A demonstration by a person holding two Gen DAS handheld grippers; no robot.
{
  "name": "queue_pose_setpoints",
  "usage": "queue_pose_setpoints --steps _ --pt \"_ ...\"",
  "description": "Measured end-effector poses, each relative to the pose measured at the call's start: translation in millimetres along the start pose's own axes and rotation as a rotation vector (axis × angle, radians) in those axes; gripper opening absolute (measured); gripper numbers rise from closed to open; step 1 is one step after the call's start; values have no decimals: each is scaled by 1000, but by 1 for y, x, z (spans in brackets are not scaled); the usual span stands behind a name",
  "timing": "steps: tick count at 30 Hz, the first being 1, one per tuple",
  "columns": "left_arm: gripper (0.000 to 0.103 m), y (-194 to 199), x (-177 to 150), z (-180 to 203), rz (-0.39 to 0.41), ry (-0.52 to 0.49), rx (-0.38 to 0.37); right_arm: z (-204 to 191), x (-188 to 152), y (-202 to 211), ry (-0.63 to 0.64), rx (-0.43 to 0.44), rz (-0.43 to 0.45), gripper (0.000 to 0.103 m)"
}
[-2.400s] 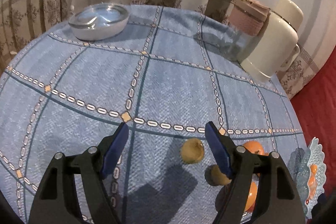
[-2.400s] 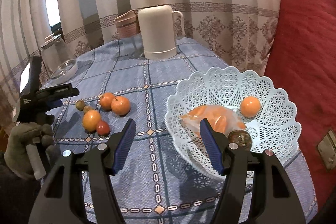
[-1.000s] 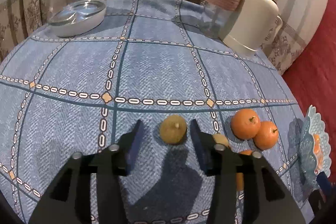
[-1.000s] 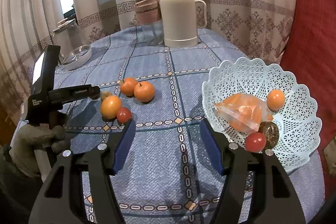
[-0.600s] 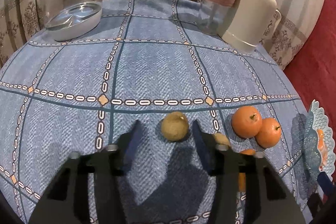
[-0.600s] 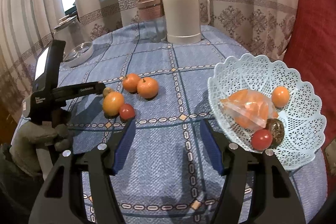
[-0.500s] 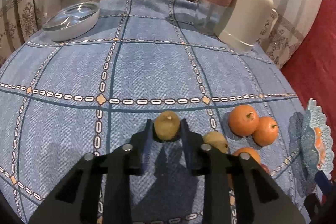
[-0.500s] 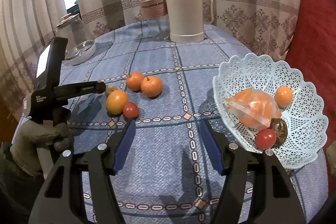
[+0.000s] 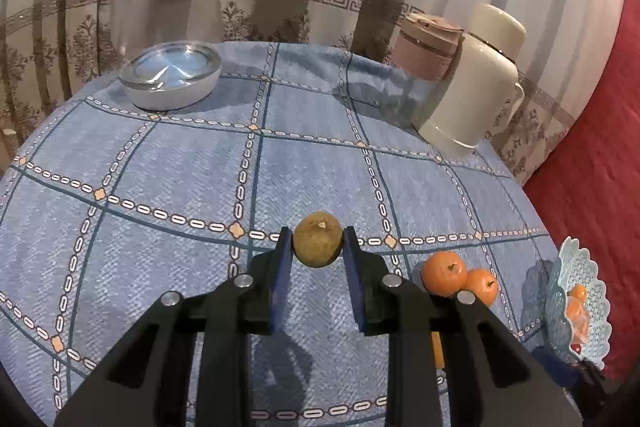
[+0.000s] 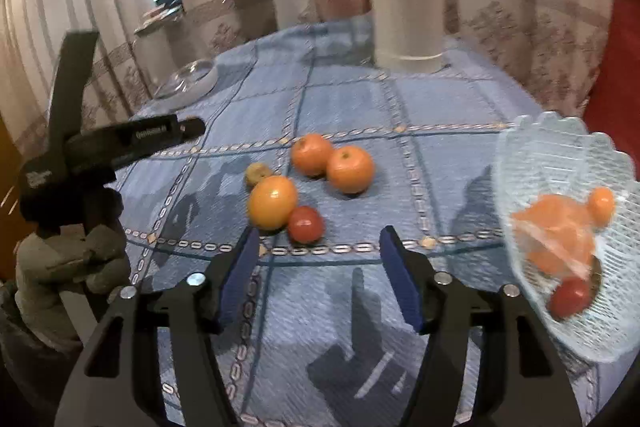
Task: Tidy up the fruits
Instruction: 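Grasp the red tomato with the right tool while the left tool holds the pear, then carry the red tomato into the basket and open the right tool while the left tool holds the pear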
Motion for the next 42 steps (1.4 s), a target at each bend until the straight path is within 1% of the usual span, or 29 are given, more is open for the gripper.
queue_pose_setpoints --steps 4,7,16,18,19,27,36,38,40,42 --pt "26 0 -1 0 -3 12 -5 -6 -1 -26 14 22 -69 46" --pt "26 -1 -2 0 -7 15 -6 -7 -4 -38 14 29 -100 39" --pt "26 -1 -1 -3 -7 27 -9 -9 2 -57 37 8 -118 35" --pt "26 -2 -1 -2 -7 25 -9 -10 1 -57 42 8 -119 28" --pt "26 -2 -2 -2 -8 24 -9 -10 1 -56 45 7 -119 27" --pt "26 -2 -2 -1 -1 22 -10 -15 -6 -44 41 20 -118 27" --pt "26 -2 -4 7 -1 2 -18 -1 -3 -13 -9 25 -75 27" --pt "26 -2 -6 12 -1 -10 -22 3 -3 -7 -16 16 -68 27" --pt "26 -2 -7 17 -1 -20 -27 7 -2 -3 -14 -22 -63 27" --pt "26 -1 -8 21 -2 -32 -31 9 -2 1 -10 -37 -48 27"
Point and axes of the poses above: each gripper's, at about its wrist camera, not at the fingertips, and y roughly against the way its jaws point, z to its right, x to its top, the point moved 10 cm from there along -y, roughly the way its jaws point, and after that the axes turned 6 degrees about -x, right-handed, at the moved point
